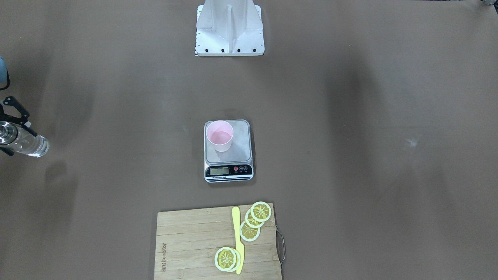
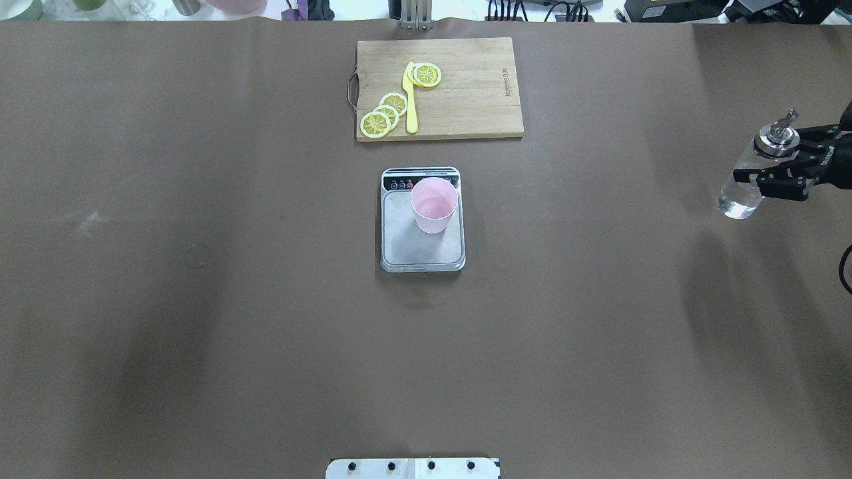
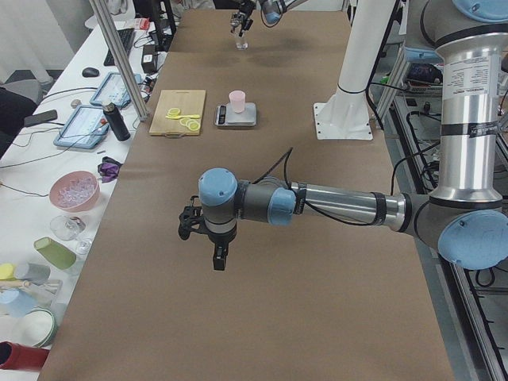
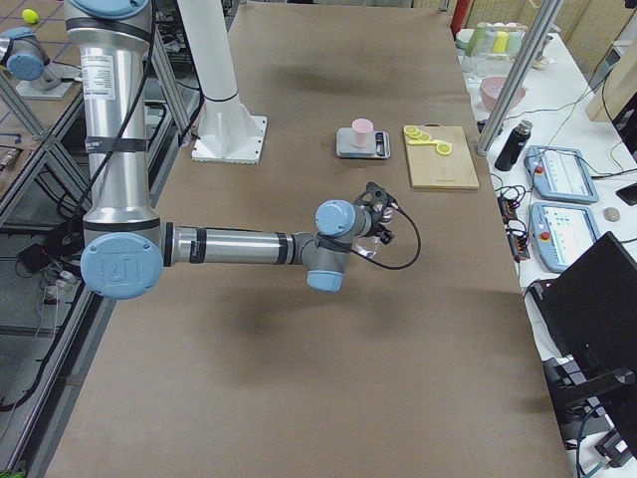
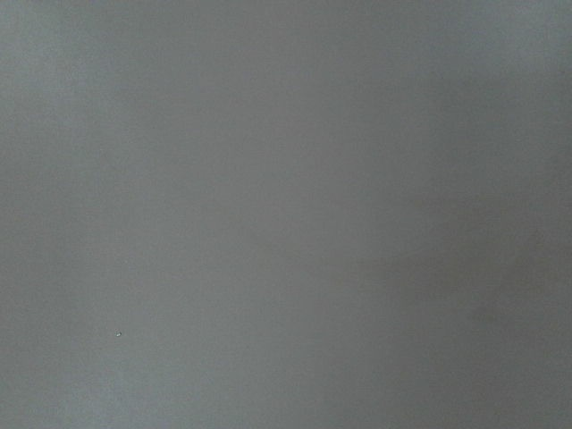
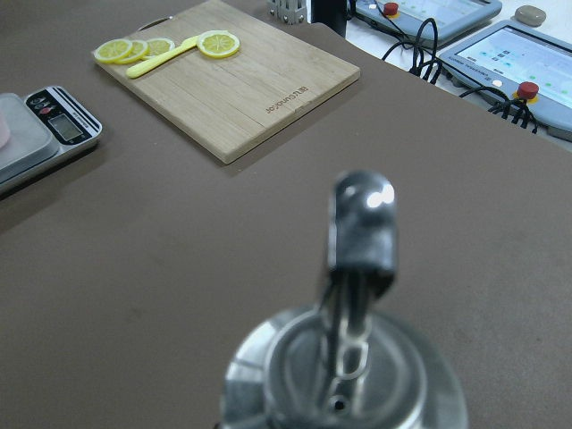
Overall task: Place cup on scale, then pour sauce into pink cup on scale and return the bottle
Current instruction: 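Lower the bottle onto the table with the right gripper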
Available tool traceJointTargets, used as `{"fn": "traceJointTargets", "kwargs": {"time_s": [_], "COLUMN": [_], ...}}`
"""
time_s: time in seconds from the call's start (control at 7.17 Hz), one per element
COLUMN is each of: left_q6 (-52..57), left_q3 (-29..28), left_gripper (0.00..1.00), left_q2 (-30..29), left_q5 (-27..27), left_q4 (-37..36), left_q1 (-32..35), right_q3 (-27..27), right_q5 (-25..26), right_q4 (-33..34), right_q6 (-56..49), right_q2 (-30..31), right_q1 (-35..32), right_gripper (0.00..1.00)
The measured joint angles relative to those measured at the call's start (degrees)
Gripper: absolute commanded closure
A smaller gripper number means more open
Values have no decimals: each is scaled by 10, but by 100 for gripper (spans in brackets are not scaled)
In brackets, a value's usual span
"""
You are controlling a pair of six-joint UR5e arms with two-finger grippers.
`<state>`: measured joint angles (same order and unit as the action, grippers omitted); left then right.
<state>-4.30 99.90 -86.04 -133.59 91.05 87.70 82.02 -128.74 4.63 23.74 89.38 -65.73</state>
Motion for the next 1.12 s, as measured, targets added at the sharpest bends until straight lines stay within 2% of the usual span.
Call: {"fn": "traceJointTargets", "kwargs": {"time_s": [0.56, 1.12], "left_q6": [0, 1], "left_q3": [-1, 0], "left_gripper": [2, 2], "left_q2": [1, 1], "left_q5": [-2, -3], "left_q4": [1, 2], "left_q1": [-1, 0], "right_q3": [-85, -127], "right_q5": [5, 31], "right_q4": [-141, -177], "right_q6": [46, 45], "right_q2": [-4, -8], "right_q1": [0, 5], "right_gripper": [55, 55]}}
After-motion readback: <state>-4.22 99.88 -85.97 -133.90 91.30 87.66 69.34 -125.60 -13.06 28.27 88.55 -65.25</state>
